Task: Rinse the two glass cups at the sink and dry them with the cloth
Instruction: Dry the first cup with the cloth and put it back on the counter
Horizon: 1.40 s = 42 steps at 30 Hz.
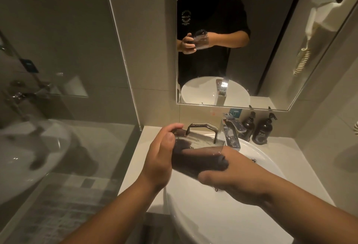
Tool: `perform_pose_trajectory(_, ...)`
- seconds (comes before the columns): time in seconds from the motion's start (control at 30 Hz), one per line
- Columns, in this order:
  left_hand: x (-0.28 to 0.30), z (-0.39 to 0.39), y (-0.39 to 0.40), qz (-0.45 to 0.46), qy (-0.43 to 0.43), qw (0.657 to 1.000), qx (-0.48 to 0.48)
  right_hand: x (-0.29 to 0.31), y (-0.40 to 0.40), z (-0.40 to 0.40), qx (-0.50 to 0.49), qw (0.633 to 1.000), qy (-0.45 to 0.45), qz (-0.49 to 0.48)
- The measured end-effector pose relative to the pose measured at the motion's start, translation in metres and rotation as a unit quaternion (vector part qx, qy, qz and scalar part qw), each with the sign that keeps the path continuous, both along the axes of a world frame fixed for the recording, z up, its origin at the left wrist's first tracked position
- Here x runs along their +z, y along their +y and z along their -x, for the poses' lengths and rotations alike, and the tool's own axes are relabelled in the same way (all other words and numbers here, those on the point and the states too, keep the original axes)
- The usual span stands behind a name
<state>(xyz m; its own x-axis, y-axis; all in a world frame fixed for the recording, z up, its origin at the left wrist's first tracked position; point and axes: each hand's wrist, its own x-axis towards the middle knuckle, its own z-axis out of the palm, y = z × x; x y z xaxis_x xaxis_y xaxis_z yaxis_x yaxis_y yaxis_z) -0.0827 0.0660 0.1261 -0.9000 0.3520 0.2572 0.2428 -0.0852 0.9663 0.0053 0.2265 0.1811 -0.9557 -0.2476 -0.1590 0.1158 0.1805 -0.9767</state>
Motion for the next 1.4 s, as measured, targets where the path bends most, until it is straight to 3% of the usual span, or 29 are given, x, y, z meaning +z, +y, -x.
perform_pose_trajectory(0.1, -0.004, 0.001, -0.004, 0.015, 0.091, 0.996, -0.003, -0.001, -0.002, 0.0, -0.011, 0.971, -0.058, 0.23)
perform_pose_trajectory(0.17, -0.009, 0.001, -0.007, 0.035, 0.149, 0.988, 0.004, 0.0, -0.006, -0.003, -0.011, 0.952, -0.071, 0.298)
perform_pose_trajectory(0.2, -0.013, 0.003, -0.009, 0.041, 0.161, 0.986, 0.002, -0.001, -0.005, -0.004, -0.004, 0.956, -0.06, 0.288)
perform_pose_trajectory(0.23, -0.016, 0.004, -0.01, 0.047, 0.152, 0.987, -0.009, 0.0, -0.003, -0.005, 0.006, 0.972, -0.031, 0.232)
perform_pose_trajectory(0.3, -0.014, 0.004, -0.01, 0.052, 0.054, 0.996, -0.057, 0.003, 0.008, -0.004, 0.012, 0.996, 0.075, -0.048)
perform_pose_trajectory(0.37, -0.005, 0.003, -0.008, 0.021, -0.103, 0.988, -0.113, 0.006, 0.018, 0.0, 0.072, 0.923, 0.172, -0.335)
perform_pose_trajectory(0.4, 0.001, 0.002, -0.005, 0.005, -0.176, 0.976, -0.125, 0.007, 0.019, 0.002, 0.116, 0.878, 0.211, -0.414)
perform_pose_trajectory(0.47, 0.009, 0.002, 0.001, 0.0, -0.262, 0.958, -0.115, 0.006, 0.012, 0.002, 0.176, 0.825, 0.249, -0.476)
perform_pose_trajectory(0.57, 0.01, -0.001, 0.01, 0.012, -0.28, 0.957, -0.071, -0.003, 0.006, -0.001, 0.192, 0.812, 0.262, -0.484)
perform_pose_trajectory(0.9, 0.002, -0.011, 0.007, 0.0, -0.113, 0.993, -0.017, 0.003, 0.001, -0.017, 0.128, 0.918, 0.205, -0.316)
perform_pose_trajectory(1.13, 0.006, -0.016, -0.002, 0.024, 0.0, 0.999, -0.03, 0.004, 0.012, -0.019, 0.129, 0.947, 0.113, -0.272)
perform_pose_trajectory(1.2, 0.005, -0.018, -0.004, 0.018, 0.024, 0.999, -0.023, 0.0, 0.012, -0.02, 0.106, 0.975, 0.077, -0.181)
perform_pose_trajectory(1.27, 0.005, -0.019, -0.005, 0.018, 0.048, 0.998, -0.02, -0.005, 0.009, -0.022, 0.067, 0.997, 0.026, -0.029)
perform_pose_trajectory(1.4, 0.002, -0.022, -0.006, 0.031, 0.124, 0.992, -0.01, -0.014, 0.006, -0.024, 0.031, 0.976, -0.03, 0.211)
